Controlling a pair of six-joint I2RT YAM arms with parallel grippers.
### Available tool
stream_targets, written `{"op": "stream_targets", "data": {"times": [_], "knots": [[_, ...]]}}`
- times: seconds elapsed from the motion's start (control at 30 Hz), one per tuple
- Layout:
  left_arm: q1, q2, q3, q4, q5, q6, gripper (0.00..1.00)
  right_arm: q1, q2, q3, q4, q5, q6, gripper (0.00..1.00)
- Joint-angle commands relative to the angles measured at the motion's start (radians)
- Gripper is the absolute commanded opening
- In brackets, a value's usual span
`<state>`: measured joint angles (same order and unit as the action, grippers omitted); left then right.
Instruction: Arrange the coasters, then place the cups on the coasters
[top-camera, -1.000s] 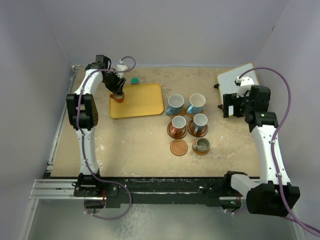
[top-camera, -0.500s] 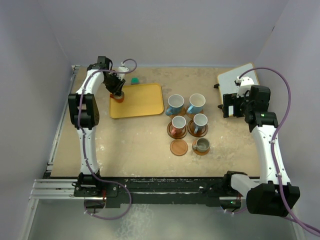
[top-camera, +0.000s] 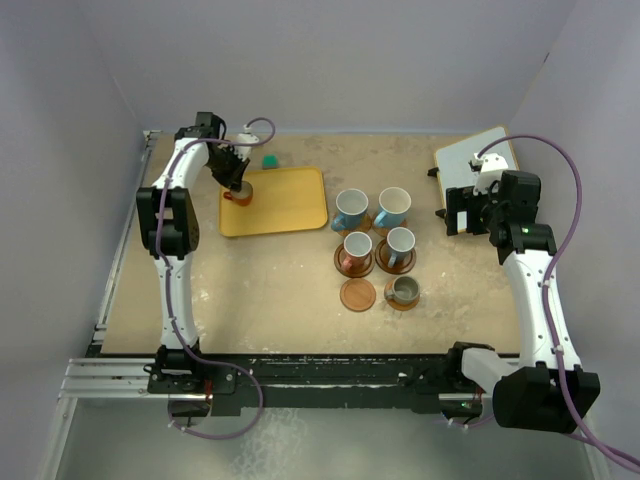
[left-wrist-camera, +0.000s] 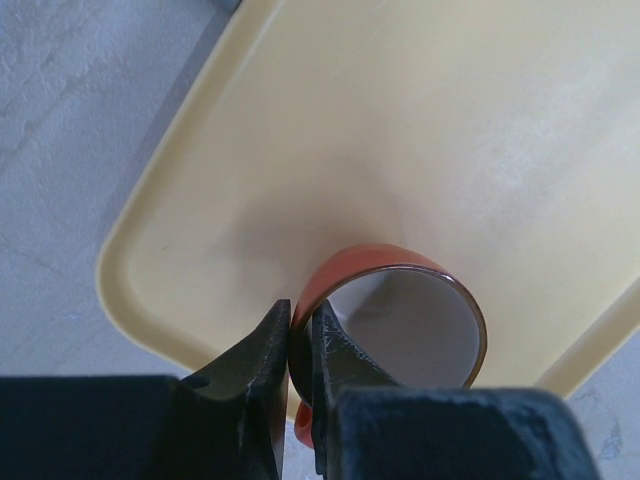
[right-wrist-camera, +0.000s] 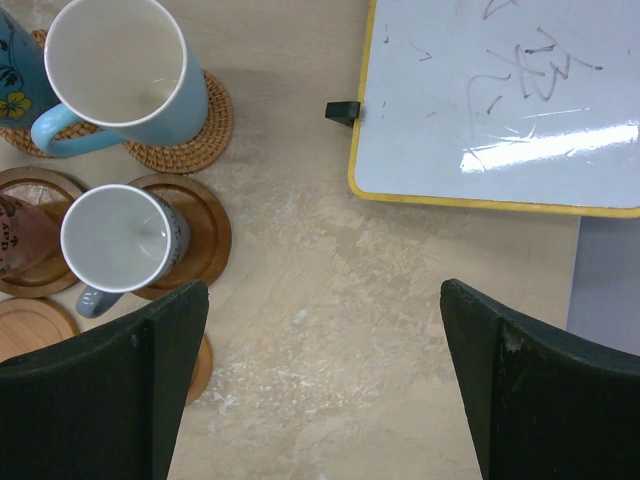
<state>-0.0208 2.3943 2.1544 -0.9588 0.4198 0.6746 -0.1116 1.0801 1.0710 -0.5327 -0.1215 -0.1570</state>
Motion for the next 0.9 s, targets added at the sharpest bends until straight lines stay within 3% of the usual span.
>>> {"op": "stream_targets", "data": {"times": [0.0, 0.57, 0.87], "knots": [[-0.019, -0.115, 0.016, -0.022, 0.051, 0.01, 0.04, -0.003, 0.0, 0.007, 0.012, 0.01, -0.003, 1.0], [-0.176, -0.598, -0.45, 0.166, -0.003, -0.283, 0.03, -0.003, -0.006, 0.008, 0.012, 0.01, -0.003, 1.0], [-0.277, -0.801, -0.585, 0.188, 0.03, -0.434, 0.03, -0.003, -0.015, 0.009, 0.012, 0.01, -0.003, 1.0]]}}
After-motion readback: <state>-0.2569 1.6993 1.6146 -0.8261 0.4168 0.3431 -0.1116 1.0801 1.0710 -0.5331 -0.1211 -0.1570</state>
